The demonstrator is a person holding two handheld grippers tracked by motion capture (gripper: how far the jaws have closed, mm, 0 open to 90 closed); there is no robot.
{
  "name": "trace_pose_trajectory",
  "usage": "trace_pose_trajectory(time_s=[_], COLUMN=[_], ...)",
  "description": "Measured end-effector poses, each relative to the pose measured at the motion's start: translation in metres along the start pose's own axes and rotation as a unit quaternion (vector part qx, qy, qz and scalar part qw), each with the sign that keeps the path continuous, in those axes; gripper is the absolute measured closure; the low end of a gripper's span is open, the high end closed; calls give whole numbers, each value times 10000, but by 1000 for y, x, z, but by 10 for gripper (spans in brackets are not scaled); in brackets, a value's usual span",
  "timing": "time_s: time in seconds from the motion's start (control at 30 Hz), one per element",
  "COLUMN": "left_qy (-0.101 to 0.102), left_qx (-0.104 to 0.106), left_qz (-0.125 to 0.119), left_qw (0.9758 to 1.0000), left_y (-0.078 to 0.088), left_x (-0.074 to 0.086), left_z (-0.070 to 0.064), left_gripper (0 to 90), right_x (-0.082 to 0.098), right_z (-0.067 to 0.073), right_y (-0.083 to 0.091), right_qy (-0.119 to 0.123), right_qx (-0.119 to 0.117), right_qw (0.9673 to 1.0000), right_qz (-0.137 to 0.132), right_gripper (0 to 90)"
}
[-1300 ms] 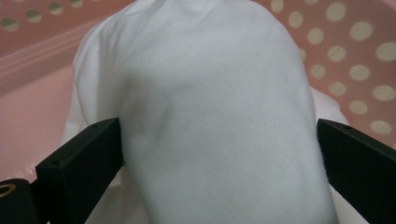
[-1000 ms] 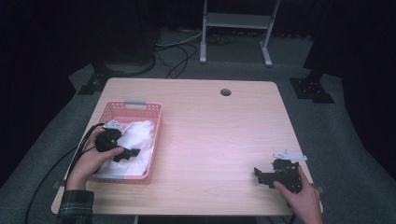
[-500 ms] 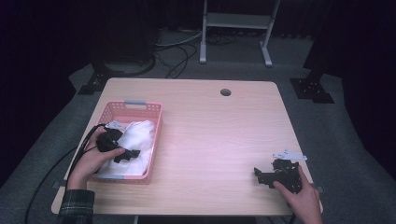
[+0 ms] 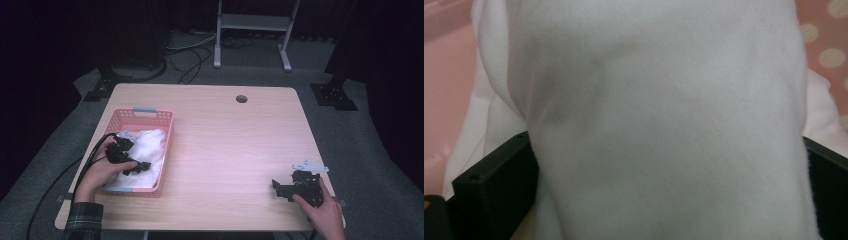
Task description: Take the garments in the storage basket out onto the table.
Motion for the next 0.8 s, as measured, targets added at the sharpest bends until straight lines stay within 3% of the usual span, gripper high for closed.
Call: trace_pose_trajectory(time_s=[0.33, 0.63, 0.8], left_qy=[-65, -96, -162], left_qx=[-86, -76, 0], left_qz=[115, 111, 63], left_qw=[9999, 9999, 9998], left_y=[-2, 1, 5], left_x=[1, 0, -1], left_z=[-1, -2, -3], left_gripper=[2, 96, 223], right_x=[0, 0, 0], right_z=[0, 0, 0], right_y=[0, 0, 0], right_qy=[-3, -1, -1], right_qx=[1, -1, -1], right_qw=[10000, 10000, 10000], right_qz=[1, 0, 0], right_gripper=[0, 0, 0])
Point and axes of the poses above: each handheld gripper's, and its own axes: y roughly backward along the jaws, x roughly out of its underside, z roughly to its left, the point moved 9 cm from there along -y, roughly forward along the jaws, and after that the axes turned 9 degrees about -x, right-handed, at the moved point
